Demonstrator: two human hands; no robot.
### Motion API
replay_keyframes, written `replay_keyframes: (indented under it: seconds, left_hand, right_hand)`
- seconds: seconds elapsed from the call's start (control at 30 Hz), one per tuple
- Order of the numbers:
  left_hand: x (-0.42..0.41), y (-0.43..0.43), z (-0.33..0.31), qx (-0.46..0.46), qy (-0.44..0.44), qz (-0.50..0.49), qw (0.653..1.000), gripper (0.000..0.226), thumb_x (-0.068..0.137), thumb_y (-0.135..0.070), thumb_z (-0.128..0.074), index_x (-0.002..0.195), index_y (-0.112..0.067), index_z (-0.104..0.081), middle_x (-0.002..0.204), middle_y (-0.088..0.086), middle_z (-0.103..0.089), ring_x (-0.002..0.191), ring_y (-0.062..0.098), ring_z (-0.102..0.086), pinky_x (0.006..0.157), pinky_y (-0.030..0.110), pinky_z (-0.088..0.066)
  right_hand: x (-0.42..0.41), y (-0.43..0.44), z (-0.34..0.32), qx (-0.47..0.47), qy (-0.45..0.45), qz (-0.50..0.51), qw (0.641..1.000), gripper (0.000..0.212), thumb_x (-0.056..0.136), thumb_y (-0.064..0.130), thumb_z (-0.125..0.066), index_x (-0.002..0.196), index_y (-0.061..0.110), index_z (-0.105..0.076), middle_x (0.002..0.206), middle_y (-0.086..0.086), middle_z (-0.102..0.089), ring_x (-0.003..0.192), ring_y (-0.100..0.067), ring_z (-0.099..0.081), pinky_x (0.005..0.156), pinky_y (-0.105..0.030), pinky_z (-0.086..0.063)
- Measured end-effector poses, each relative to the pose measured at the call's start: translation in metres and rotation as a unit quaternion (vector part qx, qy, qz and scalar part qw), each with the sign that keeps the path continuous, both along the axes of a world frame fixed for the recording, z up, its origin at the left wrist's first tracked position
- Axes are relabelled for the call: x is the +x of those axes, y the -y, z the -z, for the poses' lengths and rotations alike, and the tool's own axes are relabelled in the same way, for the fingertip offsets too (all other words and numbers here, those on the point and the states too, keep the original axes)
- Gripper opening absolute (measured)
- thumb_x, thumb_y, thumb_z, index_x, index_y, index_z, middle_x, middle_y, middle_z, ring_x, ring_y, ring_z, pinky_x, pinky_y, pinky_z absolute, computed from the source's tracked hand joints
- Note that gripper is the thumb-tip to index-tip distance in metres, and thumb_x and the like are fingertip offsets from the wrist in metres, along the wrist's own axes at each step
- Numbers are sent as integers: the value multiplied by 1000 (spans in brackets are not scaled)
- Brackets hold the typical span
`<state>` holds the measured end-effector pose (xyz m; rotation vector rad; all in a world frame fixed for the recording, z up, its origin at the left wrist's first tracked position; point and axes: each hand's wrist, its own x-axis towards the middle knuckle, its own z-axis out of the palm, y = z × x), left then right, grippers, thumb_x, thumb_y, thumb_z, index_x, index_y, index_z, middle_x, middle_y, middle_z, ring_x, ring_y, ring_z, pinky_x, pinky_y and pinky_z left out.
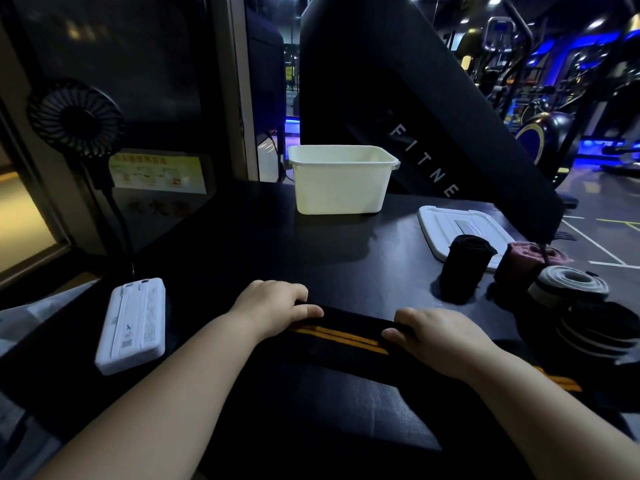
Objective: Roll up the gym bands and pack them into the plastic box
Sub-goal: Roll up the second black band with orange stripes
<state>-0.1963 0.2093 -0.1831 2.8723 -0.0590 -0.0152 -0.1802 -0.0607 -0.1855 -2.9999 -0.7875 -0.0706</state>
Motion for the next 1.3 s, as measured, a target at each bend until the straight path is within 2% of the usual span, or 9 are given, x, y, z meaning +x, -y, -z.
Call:
replay_keyframes:
  seconds: [0.13, 0.23, 0.33, 0.47, 0.6, 0.8, 0.97, 1.1, 1.3]
  left_hand:
    - [7, 8, -4, 80, 28, 5, 996, 45, 84, -71, -49, 84, -26, -55, 87, -9, -52, 99, 18, -47, 91, 32, -33]
    - [3, 20, -8, 110, 88, 7, 990, 33, 88, -61, -54, 100, -30, -52, 106, -11, -47, 112, 15, -40, 99, 36, -28]
    - [-14, 37, -11, 38, 118, 10, 992, 22, 93, -47, -55, 105, -29, -52, 108, -8, -52, 107, 18, -50, 93, 34, -41]
    - [-30, 47, -4, -29, 11, 31, 999, 48, 82, -68, -55, 115, -34, -50, 109, -13, -52, 102, 13, -54, 84, 30, -46]
    - [-21, 41, -1, -2, 13, 53, 999, 56, 85, -64, -56, 130, -33, -46, 126, -12, -46, 124, 12, -38, 103, 30, -35]
    - [16, 63, -1, 26, 88, 22, 996, 39, 98, -42, -47, 134, -29, -46, 140, -7, -42, 134, 20, -30, 109, 37, -25]
    - [37, 91, 0, -19, -10, 46, 999, 47, 99, -55, -33, 138, -31, -46, 144, -7, -45, 135, 24, -36, 106, 42, -30]
    - [44, 94, 8, 22, -16, 45, 999, 52, 99, -56, -31, 143, -30, -40, 151, -7, -36, 138, 22, -32, 109, 42, -27]
    - [45, 93, 15, 11, -7, 54, 998, 56, 100, -53, -33, 151, -29, -27, 159, -6, -23, 147, 19, -18, 119, 43, -15]
  right_hand:
    - [3, -1, -10, -6, -25, -7, 1000, 47, 92, 65, -42, 100, 23, -62, 99, 3, -60, 96, -21, -59, 75, -32, -46]
    - [7, -1, -16, -14, -49, -15, 999, 43, 93, 61, -44, 107, 26, -66, 106, 4, -58, 101, -19, -58, 83, -32, -48]
    - [12, 1, -17, -34, -57, -9, 998, 40, 91, 60, -47, 105, 27, -64, 103, 0, -65, 101, -22, -60, 82, -35, -50]
    - [15, -2, -15, -37, -78, 9, 996, 34, 91, 55, -52, 100, 25, -64, 100, -4, -66, 98, -25, -61, 80, -34, -51]
    - [18, -9, -15, 20, -107, 67, 992, 32, 94, 48, -53, 100, 19, -66, 102, -7, -66, 98, -26, -60, 76, -30, -46]
    - [34, -26, -6, 172, -122, 226, 951, 31, 96, 43, -51, 90, 14, -61, 93, -10, -63, 103, -30, -61, 71, -28, -36]
    - [47, -37, -11, 231, -147, 291, 917, 40, 101, 34, -42, 109, 1, -63, 116, -20, -65, 111, -34, -59, 86, -31, -45]
    - [58, -31, -28, 194, -256, 232, 918, 32, 102, 25, -41, 74, 14, -50, 80, -8, -53, 68, -20, -51, 61, -28, -42]
    - [65, -5, -38, 169, -306, 187, 918, 25, 95, 24, -60, 78, 7, -59, 61, -7, -51, 39, -14, -48, 43, -19, -38]
